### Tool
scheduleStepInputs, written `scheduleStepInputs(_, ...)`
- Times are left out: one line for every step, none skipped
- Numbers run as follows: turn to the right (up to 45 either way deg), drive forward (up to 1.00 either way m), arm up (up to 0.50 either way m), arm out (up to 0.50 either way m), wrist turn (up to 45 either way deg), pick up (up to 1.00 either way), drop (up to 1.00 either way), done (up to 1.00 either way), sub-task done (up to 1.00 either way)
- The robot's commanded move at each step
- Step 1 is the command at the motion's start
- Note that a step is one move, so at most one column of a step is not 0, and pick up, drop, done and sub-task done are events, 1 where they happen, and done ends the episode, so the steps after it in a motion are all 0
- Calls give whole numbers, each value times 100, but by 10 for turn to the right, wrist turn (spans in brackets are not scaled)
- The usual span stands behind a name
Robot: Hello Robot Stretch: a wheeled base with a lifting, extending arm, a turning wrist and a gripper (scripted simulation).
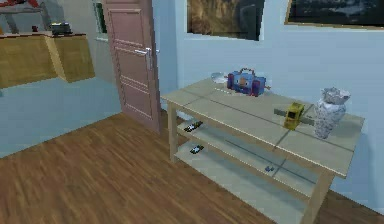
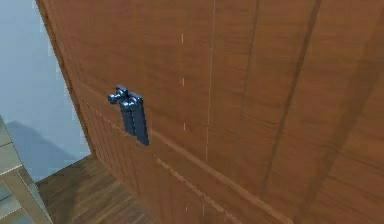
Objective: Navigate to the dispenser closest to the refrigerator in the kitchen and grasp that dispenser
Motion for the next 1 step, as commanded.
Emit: scheduleStepInputs(-90, 0, 0, 0, 0, 0, 0, 0, 0)
